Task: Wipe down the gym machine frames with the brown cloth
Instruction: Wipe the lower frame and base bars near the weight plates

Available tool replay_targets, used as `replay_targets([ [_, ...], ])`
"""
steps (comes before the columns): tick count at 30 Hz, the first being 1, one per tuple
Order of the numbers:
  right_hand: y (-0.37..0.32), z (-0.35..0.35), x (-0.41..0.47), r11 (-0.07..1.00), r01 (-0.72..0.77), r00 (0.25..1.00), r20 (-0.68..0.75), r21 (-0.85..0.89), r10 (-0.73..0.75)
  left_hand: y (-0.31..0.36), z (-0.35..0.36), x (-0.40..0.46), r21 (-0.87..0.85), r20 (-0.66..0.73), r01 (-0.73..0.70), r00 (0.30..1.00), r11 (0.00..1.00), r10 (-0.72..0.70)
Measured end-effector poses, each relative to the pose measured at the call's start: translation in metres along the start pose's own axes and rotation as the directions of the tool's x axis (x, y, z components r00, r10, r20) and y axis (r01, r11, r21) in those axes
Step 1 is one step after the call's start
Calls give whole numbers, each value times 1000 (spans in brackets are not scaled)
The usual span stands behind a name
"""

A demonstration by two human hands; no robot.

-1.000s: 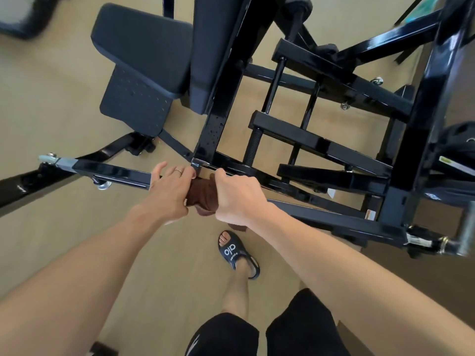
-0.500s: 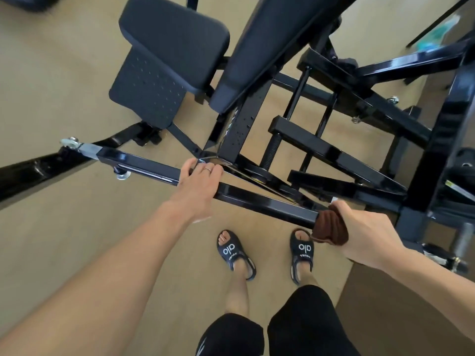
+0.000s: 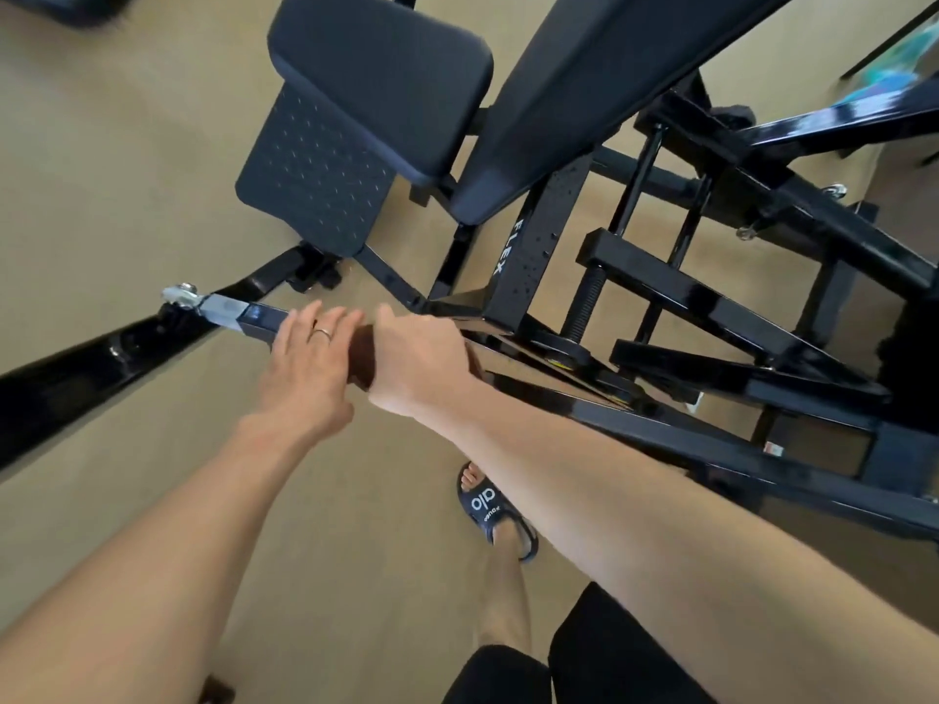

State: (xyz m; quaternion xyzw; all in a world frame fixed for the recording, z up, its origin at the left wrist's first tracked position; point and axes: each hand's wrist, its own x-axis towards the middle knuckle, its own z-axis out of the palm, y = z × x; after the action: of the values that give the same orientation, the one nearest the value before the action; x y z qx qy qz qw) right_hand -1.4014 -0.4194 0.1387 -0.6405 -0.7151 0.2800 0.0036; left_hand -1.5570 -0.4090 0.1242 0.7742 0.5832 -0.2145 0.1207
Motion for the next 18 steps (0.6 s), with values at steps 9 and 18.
replay_targets([
  [9,18,3,-11,998,43,999,-22,45,-42,-8,-10,1,-143,3,-38,999,989,39],
  [18,146,-20,-132,972,-138,990,-39,-191,133,-3,-18,-4,-150,45,-51,997,987,58],
])
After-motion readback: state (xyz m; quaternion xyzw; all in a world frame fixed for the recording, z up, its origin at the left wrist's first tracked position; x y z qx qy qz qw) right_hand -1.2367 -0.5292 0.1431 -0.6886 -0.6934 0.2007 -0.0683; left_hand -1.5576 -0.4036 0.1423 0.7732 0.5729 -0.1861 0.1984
